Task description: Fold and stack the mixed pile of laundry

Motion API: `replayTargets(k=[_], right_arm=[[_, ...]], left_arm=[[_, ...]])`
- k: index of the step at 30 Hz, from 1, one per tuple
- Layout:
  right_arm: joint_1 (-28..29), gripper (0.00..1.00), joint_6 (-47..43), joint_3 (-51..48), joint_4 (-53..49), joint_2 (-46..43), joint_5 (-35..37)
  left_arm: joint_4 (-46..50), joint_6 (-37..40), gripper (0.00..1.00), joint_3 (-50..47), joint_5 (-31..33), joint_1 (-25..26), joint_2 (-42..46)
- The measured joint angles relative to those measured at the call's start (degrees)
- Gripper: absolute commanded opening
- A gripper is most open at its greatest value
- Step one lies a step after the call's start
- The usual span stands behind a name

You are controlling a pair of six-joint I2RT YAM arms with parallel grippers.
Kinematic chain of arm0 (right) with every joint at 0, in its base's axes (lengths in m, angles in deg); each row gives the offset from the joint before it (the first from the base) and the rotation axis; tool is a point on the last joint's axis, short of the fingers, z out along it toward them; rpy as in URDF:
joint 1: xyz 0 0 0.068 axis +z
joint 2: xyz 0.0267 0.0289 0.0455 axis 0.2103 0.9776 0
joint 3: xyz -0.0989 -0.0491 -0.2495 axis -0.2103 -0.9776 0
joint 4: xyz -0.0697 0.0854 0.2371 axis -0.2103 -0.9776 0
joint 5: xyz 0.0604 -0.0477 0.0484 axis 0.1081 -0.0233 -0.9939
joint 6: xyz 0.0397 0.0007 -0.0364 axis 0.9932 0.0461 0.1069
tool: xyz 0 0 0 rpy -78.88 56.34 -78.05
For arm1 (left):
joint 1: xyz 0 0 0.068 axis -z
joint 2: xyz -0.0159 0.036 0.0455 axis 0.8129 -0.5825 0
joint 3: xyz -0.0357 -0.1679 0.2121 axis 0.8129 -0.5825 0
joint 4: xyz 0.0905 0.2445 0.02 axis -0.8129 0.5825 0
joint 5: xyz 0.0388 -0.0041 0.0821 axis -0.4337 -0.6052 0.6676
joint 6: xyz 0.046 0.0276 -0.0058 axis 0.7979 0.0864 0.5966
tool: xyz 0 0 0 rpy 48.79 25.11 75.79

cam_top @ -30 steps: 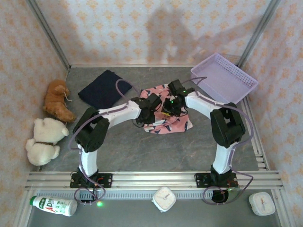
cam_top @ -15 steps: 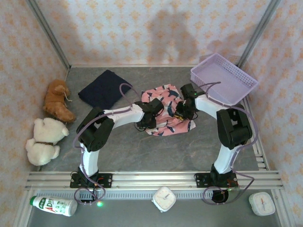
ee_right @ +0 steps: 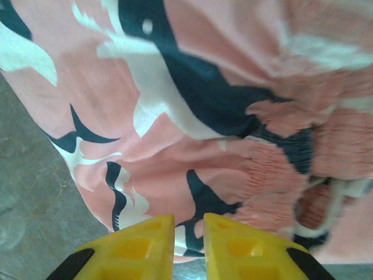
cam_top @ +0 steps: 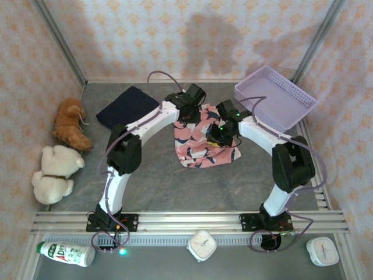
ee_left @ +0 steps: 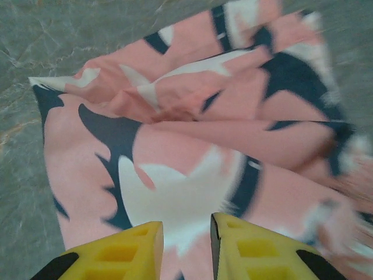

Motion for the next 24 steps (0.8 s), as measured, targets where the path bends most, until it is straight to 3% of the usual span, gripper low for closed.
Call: replayTargets(k=[5,10,18,21,24], right_arm=[[-2.1,0.19,1.51,-1.81,1.31,4.9,-0.07],[-7.04,0.19,0.83,-0.92,1.88,9.44,-1.9],[-8.72,0.2,-5.35,16.06,-4.28,19.54,2.49],[-9.27,0.28,-7.76,24.11,-7.02,23.54,4.17],[-10.03,0.44,-9.77,29.86,-8.46,24.85,4.83]], left_arm=[[0.92,2.14,0.25,-0.61,0.2,-2.91,-8.79],[0.92,1.9,0.24,-1.77,-0.26,-5.25,-8.17],[-4.63,-8.28,0.26,-24.59,-5.86,-2.84,6.29],[-5.27,-13.51,0.45,-29.86,-7.52,1.2,10.75],[-4.98,-16.79,0.67,-30.62,-7.93,4.31,14.25]])
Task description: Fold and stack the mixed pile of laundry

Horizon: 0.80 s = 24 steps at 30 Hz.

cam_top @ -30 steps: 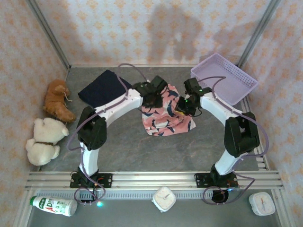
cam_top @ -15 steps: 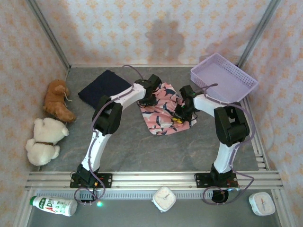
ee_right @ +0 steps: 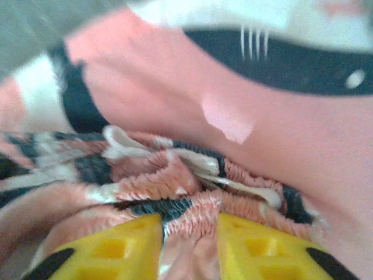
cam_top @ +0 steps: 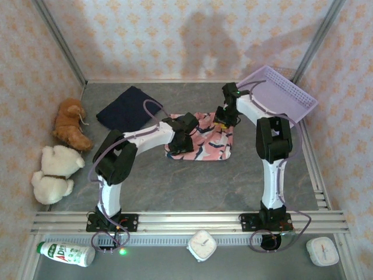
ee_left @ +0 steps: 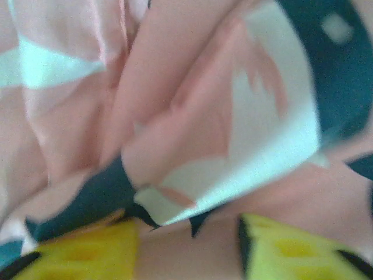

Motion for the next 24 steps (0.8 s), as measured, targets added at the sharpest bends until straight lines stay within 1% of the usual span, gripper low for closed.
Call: replayTargets(k=[1,3,6,9,13,14,17,19,22,24], right_arm=[[-0.24,0.48,-0.46,1.25,-0.26,-0.13,0.0],[-0.63,0.51,-1.09,1.84,-0.22,-1.49,-0.02],[-0.81,0.57,-1.51,-2.49,-0.48,-6.84,0.15],[-0.81,0.63,-1.36,-11.52,-0.66,-15.3,0.15],[-0.81,0.79,-0.55,-24.44,-0.48,-25.42,-0.76],[-0.81,0.81,-0.28,-27.65,-0.28,-27.3,-1.01],[-0.81,0.81,1.11,-35.56,1.05,-30.01,-2.45],[-0.81,0.79,2.19,-39.52,2.73,-30.21,-4.02],[-0.81,0.73,4.15,-44.06,6.36,-30.21,-6.6],[-0.81,0.66,5.44,-45.53,8.98,-30.21,-7.76]], left_arm=[[0.33,-0.57,0.71,0.09,0.42,0.04,1.42],[1.14,-0.79,0.73,0.35,2.21,-0.9,4.42],[1.77,-0.59,0.74,0.52,5.07,-3.54,8.96],[1.31,0.28,0.74,-1.05,6.91,-5.84,12.26],[-0.48,1.29,0.76,-7.67,7.15,-6.03,13.9],[-1.4,1.53,0.77,-9.94,6.99,-5.92,13.9],[-3.41,2.14,0.76,-15.19,6.71,-5.75,13.9],[-4.94,2.36,0.75,-17.4,6.64,-5.75,13.9],[-7.39,2.34,0.7,-19.43,6.25,-5.75,13.88],[-9.16,2.21,0.66,-20.26,6.14,-5.75,13.81]])
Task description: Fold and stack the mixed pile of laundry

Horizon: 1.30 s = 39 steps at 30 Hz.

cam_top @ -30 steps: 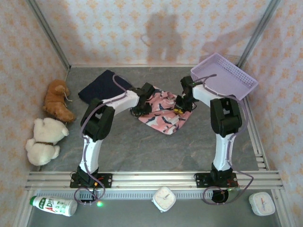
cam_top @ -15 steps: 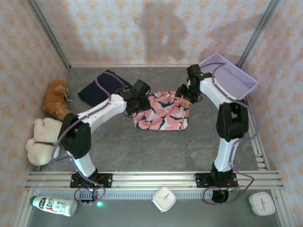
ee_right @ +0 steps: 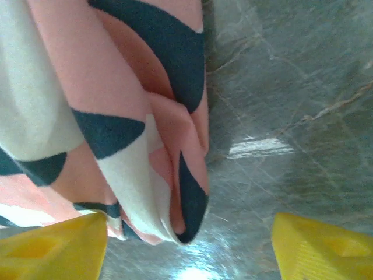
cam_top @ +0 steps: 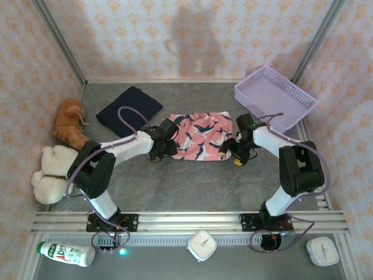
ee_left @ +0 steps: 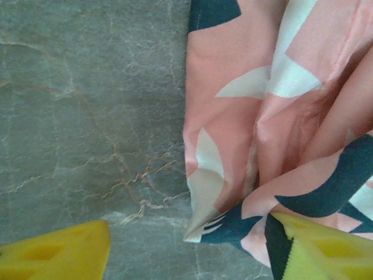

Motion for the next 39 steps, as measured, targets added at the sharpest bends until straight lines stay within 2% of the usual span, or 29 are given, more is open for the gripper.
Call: replayTargets(k=[4,6,9,11,15,21,22,23,25,27,29,31,34,37,39], right_arm=[[0.02,0.43,2.1,-0.66,4.94,0.96,-1.2],[0.0,0.36,3.04,-0.63,6.82,1.9,-1.4],[0.02,0.27,3.63,-0.63,8.07,2.71,-1.38],[0.02,0.19,3.65,-0.59,8.31,2.71,-1.33],[0.24,0.11,2.27,0.04,7.45,2.71,0.39],[0.13,0.12,-0.55,1.9,3.96,2.67,5.38],[0.0,0.16,-0.85,1.92,3.72,2.69,5.25],[-0.07,0.23,-0.92,1.92,3.65,2.69,4.83],[-0.07,0.46,-1.25,2.16,3.32,2.67,3.82],[-0.07,0.68,-1.68,2.69,2.6,2.34,3.56],[-0.11,0.81,-2.29,3.54,1.18,1.29,3.96],[-0.24,0.88,-3.56,5.25,-0.57,-0.39,4.98],[-0.39,0.92,-5.64,9.05,-2.05,-2.05,6.25],[-0.44,0.94,-7.39,13.16,-2.05,-1.09,6.62],[-0.44,0.97,-8.02,15.89,-1.84,1.27,6.6]], left_arm=[[-3.91,-0.52,0.58,-0.5,-0.26,0.0,-1.51],[-5.77,-1.09,0.5,-0.5,-0.55,0.0,-2.91],[-6.78,-1.81,0.27,-0.17,0.17,0.0,-5.49],[-5.68,-2.34,0.01,0.31,0.59,-0.17,-5.57],[-5.18,-2.51,0.0,0.98,1.46,-0.31,-6.12],[-5.07,-1.99,0.0,0.37,1.42,-1.09,-5.38],[-4.7,-1.66,0.04,0.37,1.46,-1.25,-5.29],[-4.31,-1.38,0.12,0.37,1.46,-1.44,-5.18],[-2.56,-0.55,0.56,0.46,1.68,-1.68,-4.68],[-0.66,-0.11,0.7,0.61,1.81,-2.19,-3.65],[1.14,0.22,0.79,1.31,1.77,-2.91,-2.1],[2.38,1.27,0.86,3.15,1.62,-4.24,-0.22],[2.45,2.75,0.88,6.32,0.66,-6.69,1.73],[1.22,4.9,0.98,7.98,-1.25,-9.09,2.12],[0.04,6.51,1.0,8.11,-2.97,-10.56,1.49]])
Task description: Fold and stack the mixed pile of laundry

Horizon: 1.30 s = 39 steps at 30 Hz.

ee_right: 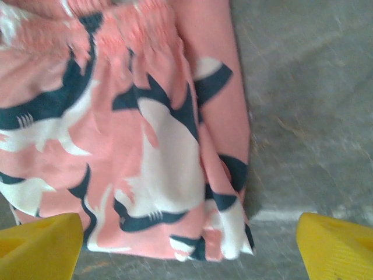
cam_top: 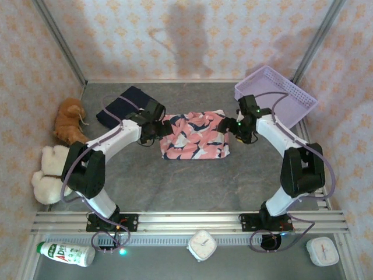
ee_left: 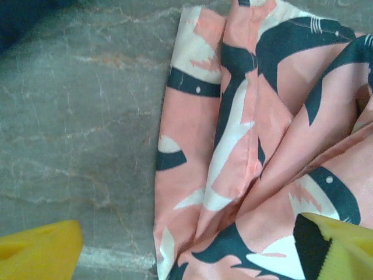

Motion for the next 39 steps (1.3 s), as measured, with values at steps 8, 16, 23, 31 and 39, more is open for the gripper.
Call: replayTargets(k=[8,16,23,31,39], right_arm=[[0.0,0.91,-0.68,5.77,3.96,12.85,-1.81],[0.07,0.74,-0.26,6.38,4.57,16.7,-3.02],[0.07,0.66,1.05,6.38,5.75,17.84,-3.45],[0.46,0.38,1.86,6.34,6.32,18.27,-3.48],[0.61,0.15,2.93,6.32,6.82,18.43,-3.63]], left_arm=[[-4.94,4.2,1.0,0.35,-6.54,-1.09,-8.55],[-10.95,5.57,1.0,0.39,-9.9,-0.28,-11.02],[-14.03,7.48,1.0,3.23,-11.1,2.54,-15.17],[-15.8,8.26,0.83,5.9,-11.34,5.81,-18.01],[-14.21,8.55,0.1,7.43,-9.9,6.12,-19.85]])
